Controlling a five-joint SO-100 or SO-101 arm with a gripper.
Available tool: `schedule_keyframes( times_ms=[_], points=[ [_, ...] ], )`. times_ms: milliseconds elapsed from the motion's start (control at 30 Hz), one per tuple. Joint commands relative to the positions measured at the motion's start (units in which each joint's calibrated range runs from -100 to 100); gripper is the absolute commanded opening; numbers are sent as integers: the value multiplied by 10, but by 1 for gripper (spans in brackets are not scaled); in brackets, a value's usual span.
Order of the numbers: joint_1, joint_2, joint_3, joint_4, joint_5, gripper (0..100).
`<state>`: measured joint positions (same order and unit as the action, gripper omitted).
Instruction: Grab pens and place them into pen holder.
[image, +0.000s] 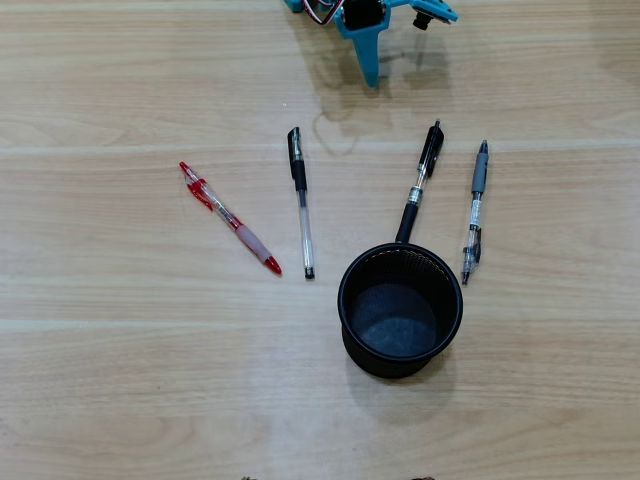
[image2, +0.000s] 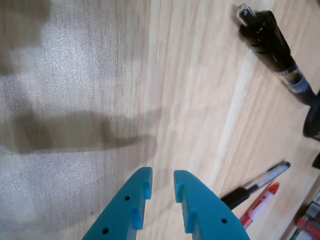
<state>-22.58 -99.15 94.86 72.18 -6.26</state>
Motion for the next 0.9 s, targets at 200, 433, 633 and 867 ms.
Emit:
schedule_keyframes(
  times_ms=[200,433,633,867],
  points=[
    [2,-3,-22,1,-2,6],
    [2,-3,-22,1,-2,6],
    [2,-3,-22,1,-2,6],
    [7,-3,-17,-5,-3,6]
  ],
)
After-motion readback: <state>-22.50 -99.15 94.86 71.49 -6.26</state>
